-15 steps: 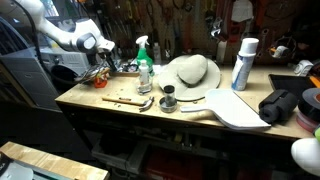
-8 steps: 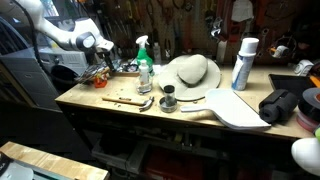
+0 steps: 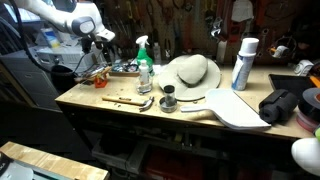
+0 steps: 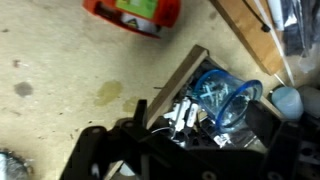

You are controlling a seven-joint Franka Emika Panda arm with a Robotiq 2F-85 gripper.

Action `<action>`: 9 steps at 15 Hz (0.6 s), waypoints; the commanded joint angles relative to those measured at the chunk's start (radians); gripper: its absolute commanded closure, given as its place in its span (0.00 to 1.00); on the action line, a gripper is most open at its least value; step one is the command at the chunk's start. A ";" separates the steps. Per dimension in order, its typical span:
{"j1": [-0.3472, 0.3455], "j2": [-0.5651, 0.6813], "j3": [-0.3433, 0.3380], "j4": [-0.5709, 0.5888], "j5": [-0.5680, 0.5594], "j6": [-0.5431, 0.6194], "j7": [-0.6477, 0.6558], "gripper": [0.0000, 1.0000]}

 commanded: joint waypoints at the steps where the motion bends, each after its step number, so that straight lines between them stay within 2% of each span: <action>1: -0.093 -0.103 -0.001 -0.033 0.006 -0.245 -0.210 0.00; 5: -0.186 -0.208 -0.034 -0.040 0.030 -0.474 -0.529 0.00; 9: -0.240 -0.292 -0.082 -0.016 0.016 -0.692 -0.808 0.00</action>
